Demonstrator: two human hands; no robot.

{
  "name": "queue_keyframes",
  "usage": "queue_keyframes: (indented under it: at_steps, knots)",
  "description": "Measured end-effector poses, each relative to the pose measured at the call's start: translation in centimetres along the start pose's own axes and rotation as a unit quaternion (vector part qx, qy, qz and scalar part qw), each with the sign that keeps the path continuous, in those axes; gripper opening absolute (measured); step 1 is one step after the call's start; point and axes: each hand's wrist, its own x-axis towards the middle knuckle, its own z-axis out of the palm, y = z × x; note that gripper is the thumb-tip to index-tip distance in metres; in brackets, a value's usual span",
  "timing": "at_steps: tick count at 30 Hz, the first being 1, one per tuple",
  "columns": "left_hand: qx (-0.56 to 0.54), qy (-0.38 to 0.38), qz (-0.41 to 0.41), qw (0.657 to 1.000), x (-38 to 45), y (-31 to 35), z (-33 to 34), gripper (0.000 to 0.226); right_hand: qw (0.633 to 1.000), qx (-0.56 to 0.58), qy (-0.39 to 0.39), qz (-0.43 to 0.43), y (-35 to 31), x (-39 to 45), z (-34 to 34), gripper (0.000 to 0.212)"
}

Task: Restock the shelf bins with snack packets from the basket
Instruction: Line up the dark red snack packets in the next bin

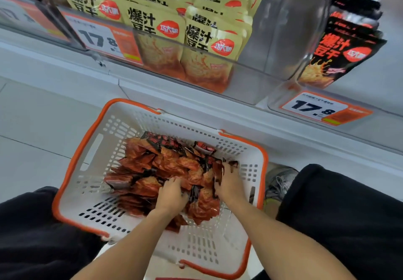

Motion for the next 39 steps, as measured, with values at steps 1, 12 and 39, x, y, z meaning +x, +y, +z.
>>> queue_keyframes:
  at_steps: [1, 12, 39]
  knots:
    - [-0.039, 0.005, 0.006, 0.999, 0.3, 0.1, 0.2, 0.035, 1.0, 0.016, -0.009, 0.005, 0.1, 0.1, 0.5, 0.079]
    - [-0.256, -0.034, -0.052, 0.965, 1.7, 4.6, 3.2, 0.038, 0.962, 0.233, -0.099, 0.107, 0.4, -0.2, 2.8, 0.023]
    - [-0.292, 0.024, 0.213, 0.932, -5.2, 12.3, -12.9, 0.013, 0.978, -0.074, -0.033, -0.194, -7.3, -5.4, -24.7, 0.011]
